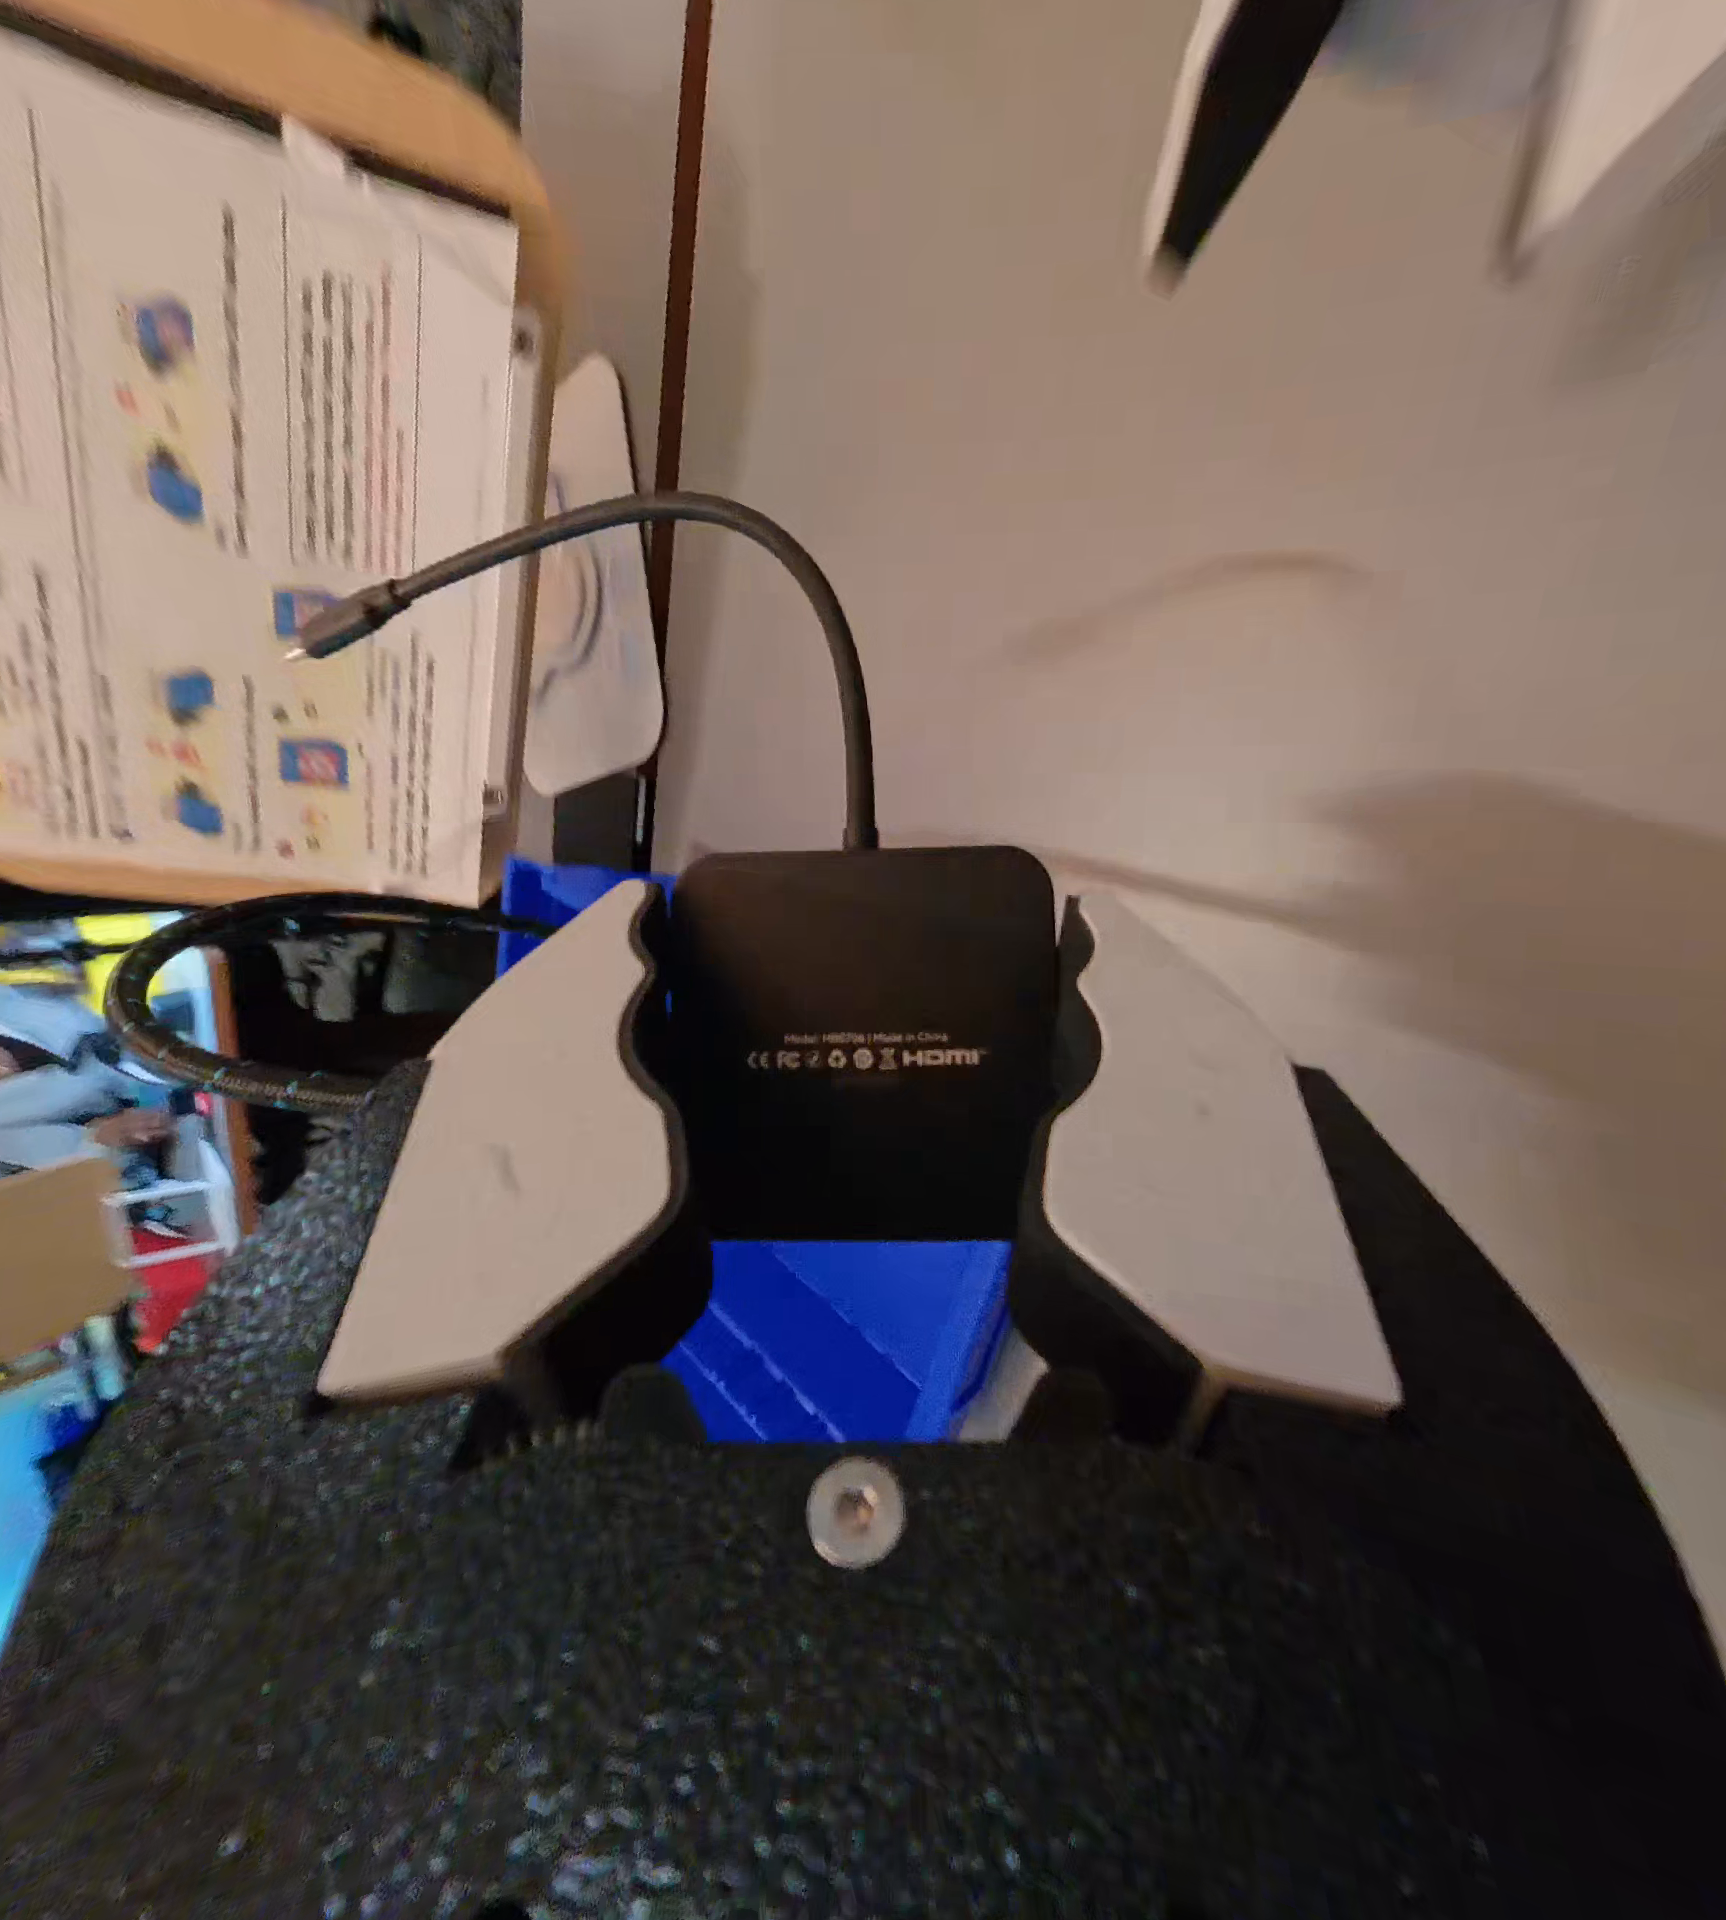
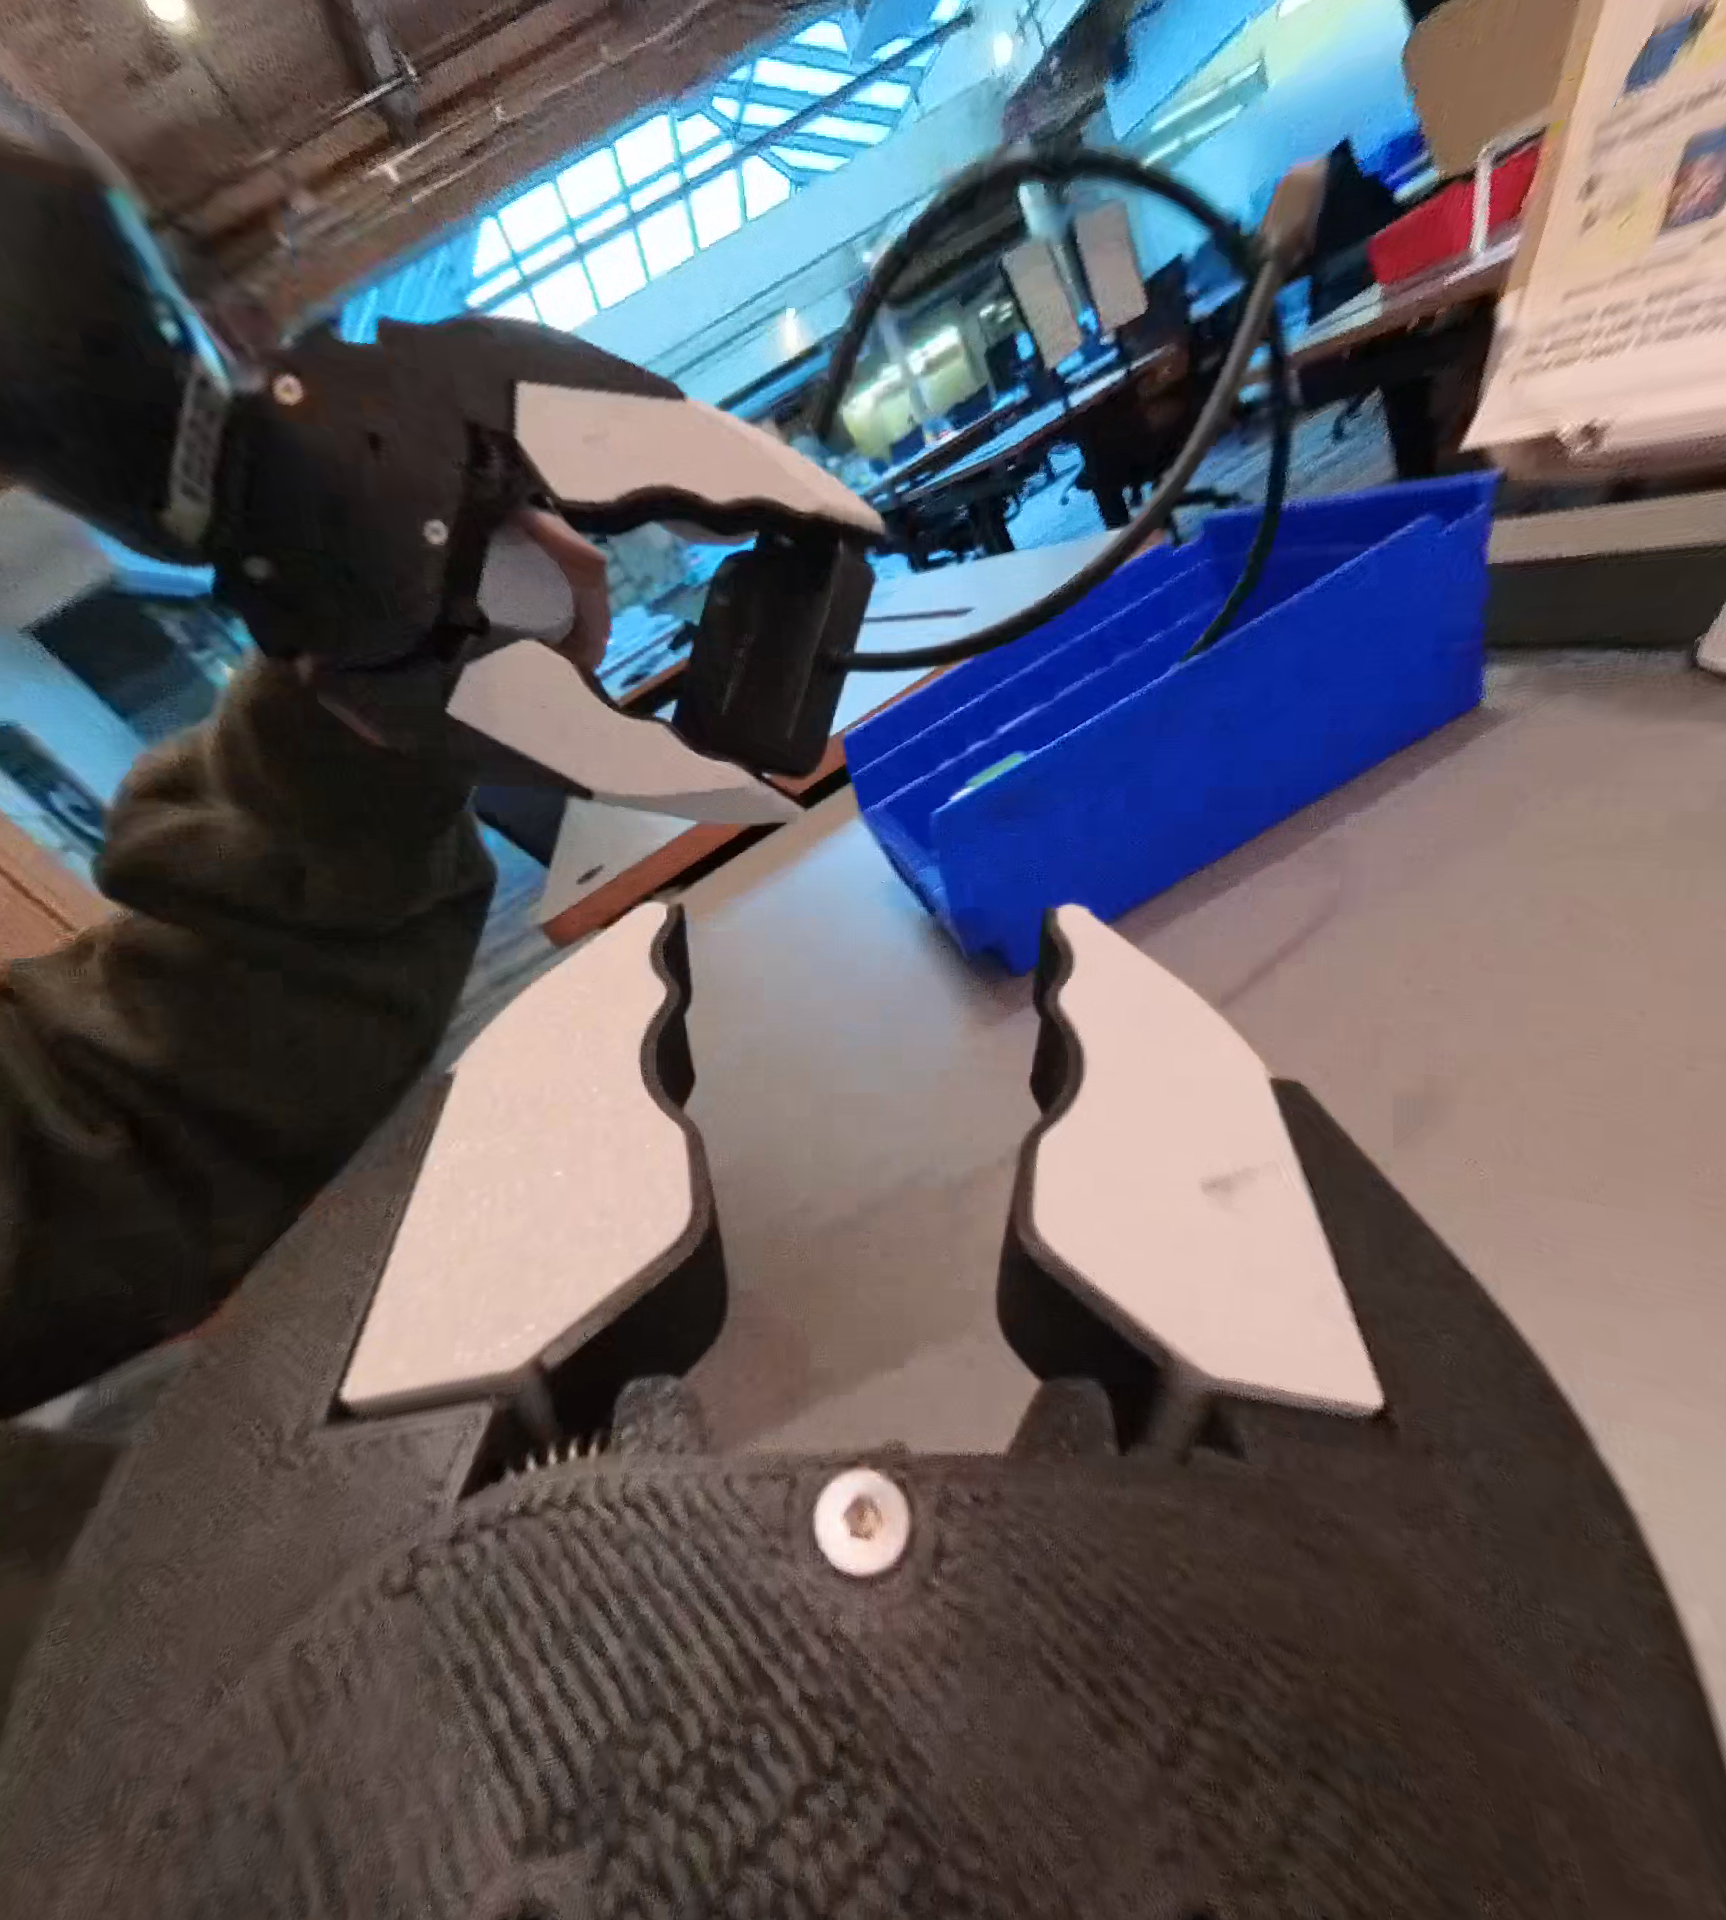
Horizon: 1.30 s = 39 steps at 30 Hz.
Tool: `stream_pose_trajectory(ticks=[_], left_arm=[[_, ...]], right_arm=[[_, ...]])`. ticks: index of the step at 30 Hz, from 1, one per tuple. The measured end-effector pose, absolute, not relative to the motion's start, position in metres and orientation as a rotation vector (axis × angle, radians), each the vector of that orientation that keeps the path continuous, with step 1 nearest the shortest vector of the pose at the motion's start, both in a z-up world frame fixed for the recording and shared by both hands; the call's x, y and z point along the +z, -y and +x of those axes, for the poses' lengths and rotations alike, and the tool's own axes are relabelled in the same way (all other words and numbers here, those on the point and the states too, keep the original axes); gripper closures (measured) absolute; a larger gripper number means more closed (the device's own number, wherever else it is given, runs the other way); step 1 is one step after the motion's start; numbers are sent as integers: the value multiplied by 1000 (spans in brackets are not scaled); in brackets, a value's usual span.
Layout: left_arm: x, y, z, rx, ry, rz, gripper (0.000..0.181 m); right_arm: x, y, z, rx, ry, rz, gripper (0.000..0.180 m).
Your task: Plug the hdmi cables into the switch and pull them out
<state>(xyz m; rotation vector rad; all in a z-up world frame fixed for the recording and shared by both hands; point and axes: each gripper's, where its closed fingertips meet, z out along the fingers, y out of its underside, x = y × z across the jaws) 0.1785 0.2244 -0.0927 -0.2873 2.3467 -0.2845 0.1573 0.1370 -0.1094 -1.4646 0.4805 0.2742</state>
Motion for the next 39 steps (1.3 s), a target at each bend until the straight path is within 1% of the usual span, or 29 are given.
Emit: stream_pose_trajectory(ticks=[1, 3, 4, 6, 8, 11, 13, 14, 15, 16, 18, 21, 23, 25, 27, 28, 31, 32, 33, 35, 36, 39], left_arm=[[-94, -211, 173, -263, -2326, -236, 110], [-89, -186, 162, -240, -2263, -139, 110], [-84, -174, 155, -254, -2241, -104, 107], [-65, -154, 146, -335, -2166, -71, 110], [-45, -141, 137, -388, -2112, -31, 110], [-32, -116, 125, -523, -2109, 17, 110], [-38, -105, 124, -547, -2113, 34, 111], [-42, -102, 126, -537, -2112, 34, 111], [-47, -101, 129, -512, -2114, 28, 111], [-51, -102, 133, -486, -2105, 10, 111], [-59, -103, 139, -484, -2094, -41, 110], [-62, -103, 143, -600, -2032, -128, 110], [-51, -107, 140, -765, -1926, -210, 108], [-32, -113, 130, -1047, -1796, -356, 104], [-20, -130, 124, -1340, -1659, -573, 111], [-24, -140, 125, -1451, -1618, -691, 115], [-54, -145, 128, -1730, -1647, -959, 115], [-57, -140, 125, -1865, -1645, -991, 117], [-55, -135, 122, -2003, -1618, -1005, 125], [-52, -131, 120, -2190, -1539, -1035, 155], [-54, -130, 121, -2239, -1517, -1058, 162], [-58, -133, 125, -2360, -1414, -1142, 166]], right_arm=[[-108, -142, 150, 353, -483, -1440, 115], [-100, -146, 140, 455, -478, -1381, 121], [-98, -146, 137, 462, -472, -1379, 120], [-91, -146, 130, 459, -432, -1381, 114], [-74, -142, 123, 487, -400, -1333, 114], [-35, -126, 113, 518, -336, -1174, 122], [-27, -120, 109, 469, -308, -1180, 128], [-28, -120, 108, 451, -291, -1201, 136], [-29, -119, 106, 433, -262, -1225, 155], [-34, -119, 111, 393, -283, -1253, 160], [-44, -122, 117, 378, -306, -1294, 162], [-51, -123, 122, 500, -320, -1267, 164], [-52, -120, 129, 565, -351, -1206, 165], [-54, -116, 137, 617, -383, -1158, 165], [-50, -111, 141, 677, -396, -1079, 165], [-46, -108, 142, 700, -400, -1029, 165], [-41, -109, 140, 717, -397, -962, 165], [-43, -112, 138, 704, -399, -970, 165], [-45, -114, 136, 693, -398, -977, 165], [-46, -117, 133, 687, -395, -978, 165], [-45, -118, 132, 689, -395, -971, 165], [-52, -122, 134, 641, -420, -1012, 164]])
